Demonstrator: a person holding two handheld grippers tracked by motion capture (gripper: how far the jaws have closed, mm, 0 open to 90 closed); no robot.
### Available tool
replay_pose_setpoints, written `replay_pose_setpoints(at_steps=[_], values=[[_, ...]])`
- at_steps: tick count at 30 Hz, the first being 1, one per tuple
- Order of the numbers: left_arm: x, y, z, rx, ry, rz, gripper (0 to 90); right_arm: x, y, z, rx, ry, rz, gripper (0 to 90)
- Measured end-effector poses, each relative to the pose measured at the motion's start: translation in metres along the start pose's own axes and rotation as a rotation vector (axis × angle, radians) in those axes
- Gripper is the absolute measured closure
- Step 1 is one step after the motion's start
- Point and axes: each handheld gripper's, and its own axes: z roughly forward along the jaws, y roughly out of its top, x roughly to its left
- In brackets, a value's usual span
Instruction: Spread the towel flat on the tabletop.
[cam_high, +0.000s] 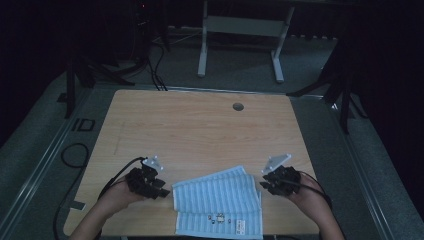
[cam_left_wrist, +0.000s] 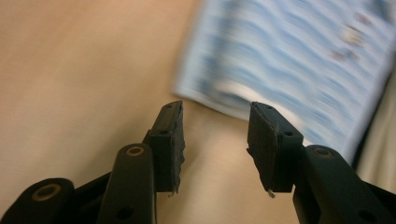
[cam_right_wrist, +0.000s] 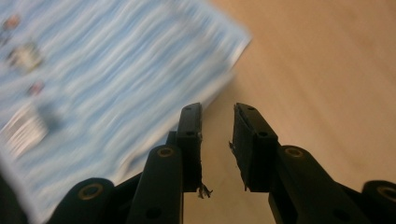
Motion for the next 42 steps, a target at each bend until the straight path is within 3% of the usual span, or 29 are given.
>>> replay_pose_setpoints(at_steps=[1, 2, 3, 7, 11, 13, 16, 20, 23, 28, 31, 36, 39, 42], values=[[0.0, 0.0, 0.0, 0.0, 0.0, 0.0, 55.4, 0.0, 0.0, 0.0, 0.0, 0.0, 0.0, 72.2], [0.013, 0.009, 0.005, -0.001, 0.016, -0.027, 55.4, -0.006, 0.007, 0.005, -0.006, -0.002, 0.006, 72.2], [0.018, 0.013, 0.009, 0.004, 0.019, -0.035, 55.5, -0.017, 0.021, 0.018, -0.008, 0.006, 0.016, 71.2], [0.031, 0.029, 0.028, 0.029, 0.025, -0.05, 55.4, -0.033, 0.043, 0.056, -0.003, 0.054, 0.043, 65.3], [0.027, 0.037, 0.045, 0.079, 0.042, -0.016, 55.3, -0.037, 0.055, 0.089, 0.071, 0.084, 0.043, 62.8], [0.023, 0.038, 0.051, 0.114, 0.073, 0.015, 52.4, -0.035, 0.058, 0.099, 0.103, 0.084, 0.028, 61.5], [0.018, 0.039, 0.053, 0.116, 0.094, 0.031, 49.6, -0.031, 0.059, 0.107, 0.152, 0.081, -0.001, 63.0], [0.013, 0.039, 0.054, 0.124, 0.091, 0.043, 47.2, -0.028, 0.061, 0.107, 0.159, 0.095, -0.03, 86.6], [0.013, 0.04, 0.05, 0.099, 0.057, 0.028, 46.0, -0.028, 0.062, 0.104, 0.143, 0.084, -0.024, 88.5], [0.008, 0.041, 0.046, 0.087, 0.026, 0.051, 45.5, -0.037, 0.064, 0.088, 0.074, 0.033, 0.011, 88.6], [0.004, 0.044, 0.051, 0.105, 0.044, 0.069, 45.5, -0.045, 0.065, 0.079, 0.052, 0.017, 0.039, 88.6], [0.0, 0.05, 0.064, 0.121, 0.052, 0.098, 45.7, -0.049, 0.064, 0.075, 0.054, 0.012, 0.046, 88.6], [-0.007, 0.053, 0.067, 0.126, 0.055, 0.153, 54.7, -0.05, 0.062, 0.076, 0.06, 0.012, 0.047, 88.6], [-0.014, 0.055, 0.07, 0.137, 0.054, 0.193, 73.4, -0.05, 0.06, 0.078, 0.064, 0.016, 0.056, 88.5]])
